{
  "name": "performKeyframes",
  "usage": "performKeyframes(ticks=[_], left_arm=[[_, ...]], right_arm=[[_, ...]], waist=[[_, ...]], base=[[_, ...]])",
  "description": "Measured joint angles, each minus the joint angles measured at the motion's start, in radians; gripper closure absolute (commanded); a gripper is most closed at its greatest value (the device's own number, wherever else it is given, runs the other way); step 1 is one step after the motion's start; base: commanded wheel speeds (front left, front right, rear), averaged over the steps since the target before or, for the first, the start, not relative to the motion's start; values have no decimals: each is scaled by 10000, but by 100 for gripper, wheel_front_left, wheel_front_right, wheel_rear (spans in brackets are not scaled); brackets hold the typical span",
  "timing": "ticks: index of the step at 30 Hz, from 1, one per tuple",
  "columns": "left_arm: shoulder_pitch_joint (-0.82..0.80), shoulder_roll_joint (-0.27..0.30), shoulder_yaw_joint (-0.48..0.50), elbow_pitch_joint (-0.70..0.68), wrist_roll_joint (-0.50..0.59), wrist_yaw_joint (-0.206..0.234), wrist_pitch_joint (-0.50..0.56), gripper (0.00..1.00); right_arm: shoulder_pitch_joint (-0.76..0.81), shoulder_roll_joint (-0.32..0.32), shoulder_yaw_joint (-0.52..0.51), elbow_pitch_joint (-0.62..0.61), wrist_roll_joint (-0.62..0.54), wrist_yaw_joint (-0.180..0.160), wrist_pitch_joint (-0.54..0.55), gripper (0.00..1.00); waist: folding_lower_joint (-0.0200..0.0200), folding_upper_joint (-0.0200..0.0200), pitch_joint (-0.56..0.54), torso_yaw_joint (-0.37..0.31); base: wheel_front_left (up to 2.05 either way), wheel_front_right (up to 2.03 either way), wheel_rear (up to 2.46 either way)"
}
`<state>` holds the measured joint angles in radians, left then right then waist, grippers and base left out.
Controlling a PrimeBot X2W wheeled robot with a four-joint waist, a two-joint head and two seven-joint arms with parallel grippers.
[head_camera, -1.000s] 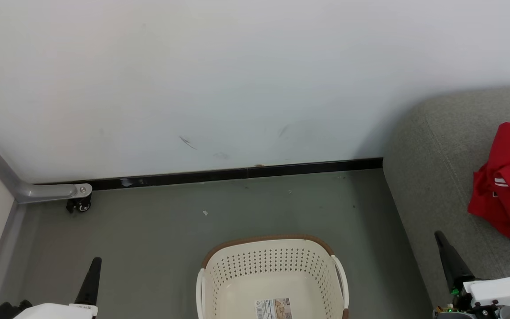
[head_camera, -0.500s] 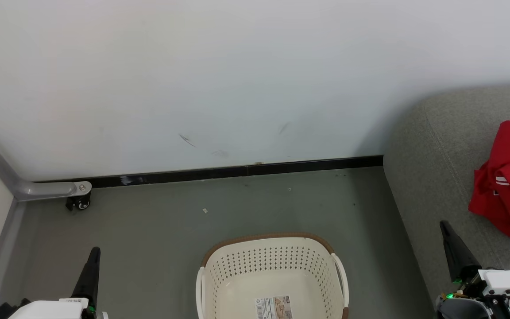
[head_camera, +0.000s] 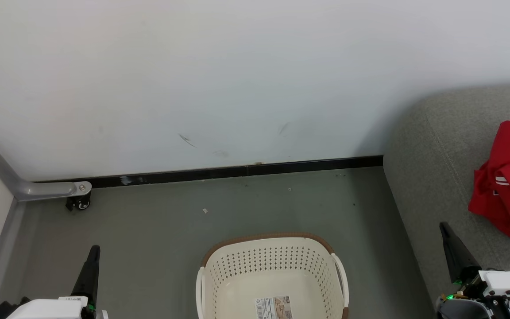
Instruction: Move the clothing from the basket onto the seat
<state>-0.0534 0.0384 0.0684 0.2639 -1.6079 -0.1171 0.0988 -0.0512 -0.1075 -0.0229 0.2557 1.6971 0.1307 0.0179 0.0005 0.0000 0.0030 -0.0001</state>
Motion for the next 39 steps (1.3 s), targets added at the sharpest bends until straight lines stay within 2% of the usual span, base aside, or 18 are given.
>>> performKeyframes(ticks=[39], left_arm=[[-19,-2,23,105,0,-13,12,100]], right_arm=[[-10,8,-58,36,-2,0,23,100]], waist=[[-2,0,-2,0]], base=[[0,0,0]])
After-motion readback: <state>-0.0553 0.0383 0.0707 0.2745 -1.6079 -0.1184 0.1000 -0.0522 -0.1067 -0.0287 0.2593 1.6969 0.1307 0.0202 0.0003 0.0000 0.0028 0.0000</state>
